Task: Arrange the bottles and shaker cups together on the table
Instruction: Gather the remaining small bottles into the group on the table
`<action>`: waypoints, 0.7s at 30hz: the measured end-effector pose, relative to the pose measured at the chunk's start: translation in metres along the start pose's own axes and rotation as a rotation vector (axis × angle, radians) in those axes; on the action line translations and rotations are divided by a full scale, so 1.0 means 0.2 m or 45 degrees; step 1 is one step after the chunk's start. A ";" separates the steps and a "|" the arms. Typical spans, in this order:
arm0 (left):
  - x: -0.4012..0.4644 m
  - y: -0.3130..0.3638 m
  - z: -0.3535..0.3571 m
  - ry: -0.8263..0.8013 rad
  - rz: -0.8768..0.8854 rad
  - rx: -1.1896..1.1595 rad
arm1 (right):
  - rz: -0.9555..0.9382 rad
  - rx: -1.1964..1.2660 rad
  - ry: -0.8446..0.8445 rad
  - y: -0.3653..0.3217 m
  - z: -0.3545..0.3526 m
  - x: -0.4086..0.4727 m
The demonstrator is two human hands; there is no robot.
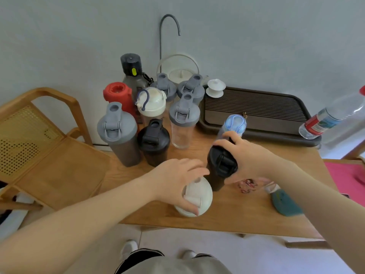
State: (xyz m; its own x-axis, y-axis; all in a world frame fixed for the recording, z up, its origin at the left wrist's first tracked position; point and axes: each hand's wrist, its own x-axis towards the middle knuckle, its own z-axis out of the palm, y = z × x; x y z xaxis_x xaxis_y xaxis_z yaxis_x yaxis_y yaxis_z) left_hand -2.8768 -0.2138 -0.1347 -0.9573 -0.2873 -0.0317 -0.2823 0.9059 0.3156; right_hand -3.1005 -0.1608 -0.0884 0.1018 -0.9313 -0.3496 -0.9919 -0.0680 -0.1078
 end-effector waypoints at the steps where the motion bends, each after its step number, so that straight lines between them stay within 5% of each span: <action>1: 0.01 0.02 0.01 -0.086 -0.027 0.032 | -0.018 -0.007 0.067 0.00 0.01 0.02; 6: 0.00 0.05 0.06 -0.200 -0.146 0.018 | -0.090 0.045 0.297 -0.04 0.02 0.11; 12: -0.11 0.06 0.09 0.336 0.030 -0.013 | -0.254 0.091 0.314 -0.17 0.02 0.26; 17: -0.11 0.02 0.02 0.637 -0.161 0.082 | -0.352 0.019 0.234 -0.21 -0.02 0.29; 21: -0.04 -0.04 0.00 0.638 -0.315 0.221 | -0.324 0.393 0.609 -0.17 -0.02 0.11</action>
State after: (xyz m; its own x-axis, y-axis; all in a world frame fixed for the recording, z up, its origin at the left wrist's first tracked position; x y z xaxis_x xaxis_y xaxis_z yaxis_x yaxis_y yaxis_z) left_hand -2.8675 -0.2196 -0.1378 -0.7275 -0.5703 0.3815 -0.5400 0.8189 0.1945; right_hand -3.0649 -0.1811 -0.0880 0.2152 -0.9616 0.1703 -0.8660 -0.2685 -0.4218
